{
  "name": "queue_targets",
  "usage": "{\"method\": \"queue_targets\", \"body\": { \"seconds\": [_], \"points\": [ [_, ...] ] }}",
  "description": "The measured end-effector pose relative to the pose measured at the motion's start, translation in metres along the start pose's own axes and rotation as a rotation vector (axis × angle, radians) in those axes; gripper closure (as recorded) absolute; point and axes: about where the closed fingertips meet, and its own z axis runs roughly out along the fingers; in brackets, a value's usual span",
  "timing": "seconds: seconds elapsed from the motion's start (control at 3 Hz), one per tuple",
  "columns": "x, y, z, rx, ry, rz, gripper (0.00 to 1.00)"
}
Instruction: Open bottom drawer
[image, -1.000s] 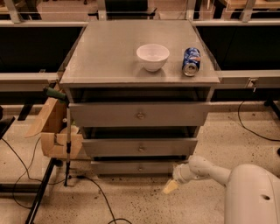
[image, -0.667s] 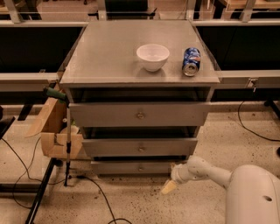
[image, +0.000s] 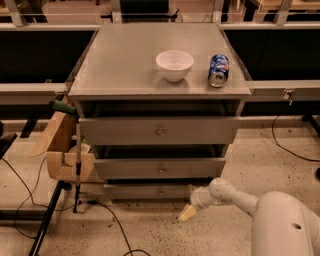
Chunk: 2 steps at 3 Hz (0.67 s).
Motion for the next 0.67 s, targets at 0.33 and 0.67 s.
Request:
{"method": "queue_targets", "body": {
  "seconds": [0.33,0.67],
  "points": [
    [-0.003,-0.010,0.011,0.006,-0.016,-0.009,0.00],
    [-0.006,-0.020,0.018,0.018,-0.034,-0.015,0.00]
  ]
}}
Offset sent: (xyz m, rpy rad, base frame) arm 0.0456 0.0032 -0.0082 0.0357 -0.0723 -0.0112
